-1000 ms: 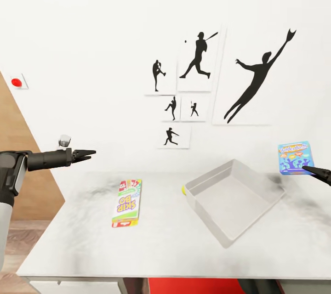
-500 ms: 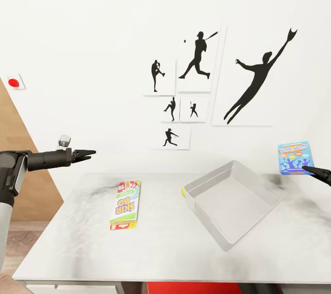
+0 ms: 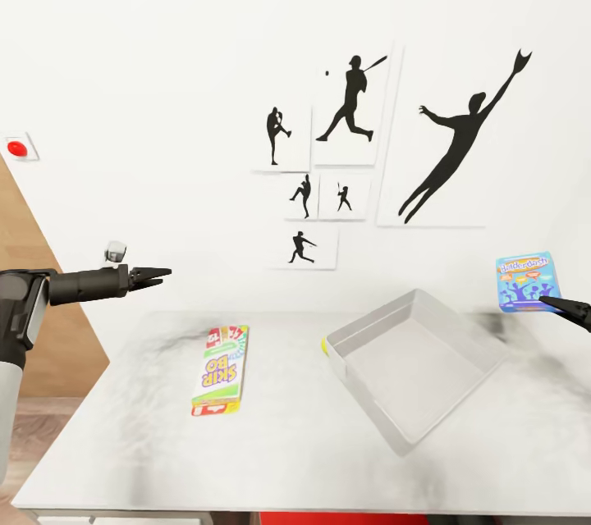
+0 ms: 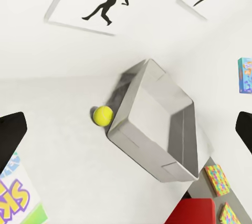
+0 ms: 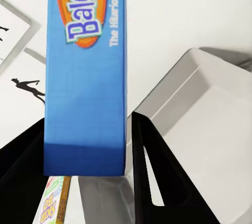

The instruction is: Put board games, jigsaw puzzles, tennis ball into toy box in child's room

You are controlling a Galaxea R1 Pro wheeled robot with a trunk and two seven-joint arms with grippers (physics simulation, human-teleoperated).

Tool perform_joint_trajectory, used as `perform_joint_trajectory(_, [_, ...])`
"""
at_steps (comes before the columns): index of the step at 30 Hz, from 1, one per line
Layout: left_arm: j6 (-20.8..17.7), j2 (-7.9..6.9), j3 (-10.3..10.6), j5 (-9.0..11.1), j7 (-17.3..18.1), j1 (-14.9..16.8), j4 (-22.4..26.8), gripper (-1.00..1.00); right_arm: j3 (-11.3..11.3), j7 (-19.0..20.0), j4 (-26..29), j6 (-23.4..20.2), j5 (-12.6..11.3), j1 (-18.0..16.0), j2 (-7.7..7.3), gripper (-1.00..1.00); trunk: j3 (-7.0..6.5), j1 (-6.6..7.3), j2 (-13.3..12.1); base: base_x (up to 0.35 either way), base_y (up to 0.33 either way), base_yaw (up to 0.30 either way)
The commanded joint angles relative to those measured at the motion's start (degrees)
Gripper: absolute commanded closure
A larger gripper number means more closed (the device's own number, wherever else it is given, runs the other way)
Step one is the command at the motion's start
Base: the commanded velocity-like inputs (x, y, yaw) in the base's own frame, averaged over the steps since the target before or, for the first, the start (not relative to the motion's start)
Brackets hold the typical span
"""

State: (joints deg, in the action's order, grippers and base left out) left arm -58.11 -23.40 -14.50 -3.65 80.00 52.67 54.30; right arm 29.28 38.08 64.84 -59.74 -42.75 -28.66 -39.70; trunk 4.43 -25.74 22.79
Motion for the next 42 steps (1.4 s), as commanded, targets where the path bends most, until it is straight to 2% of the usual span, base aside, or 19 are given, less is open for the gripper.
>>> perform_joint_trajectory(1, [-0.6, 0.02, -0.09, -0.39, 0.42, 0.07, 0.02, -1.0, 0.08, 0.42, -0.03, -0.26, 0.3, -0.09, 0.02, 1.0, 0.13, -0.04, 0.13, 0.068, -0.044, 0.0])
perform_joint_trajectory(17, [-0.6, -0.06, -0.09, -0.39, 0.42, 0.07, 0.03, -1.0, -0.11, 0.28, 0.07, -0.26, 0.25, -0.09, -0.38, 1.0, 0.13, -0.04, 0.13, 0.019, -0.016, 0.0])
perform_joint_trajectory(25, [-0.6, 0.03, -0.08, -0.39, 0.42, 0.07, 0.08, -1.0, -0.82, -0.92, -0.48, -0.26, 0.13, -1.85, -4.04, 1.0, 0.13, -0.04, 0.13, 0.0, 0.0, 0.0])
perform_joint_trajectory(28, [-0.6, 0.04, -0.08, -0.39, 0.46, 0.07, 0.1, -1.0, -2.84, -2.38, -1.69, -0.26, 0.13, -4.07, -5.88, 1.0, 0.13, -0.04, 0.13, 0.0, 0.0, 0.0])
perform_joint_trajectory(32, [-0.6, 0.06, -0.08, -0.33, 0.59, 0.14, 0.1, -1.0, -5.42, -3.09, -2.95, -0.26, 0.14, -6.39, -7.24, 1.0, 0.13, -0.04, 0.13, 0.0, 0.0, 0.0])
perform_joint_trajectory(36, [-0.6, 0.06, -0.09, -0.29, 0.71, 0.79, 0.1, -1.0, -8.15, -3.31, -3.22, -0.26, 0.17, -8.13, -7.46, 1.0, 0.13, -0.04, 0.13, 0.0, 0.0, 0.0])
perform_joint_trajectory(42, [-0.88, 0.18, -0.09, -0.23, 0.85, 1.47, 0.1, -1.0, -12.78, -3.03, -3.23, -0.26, -0.07, -9.93, -6.45, 1.0, 0.13, -0.04, 0.13, 0.0, 0.0, 0.0])
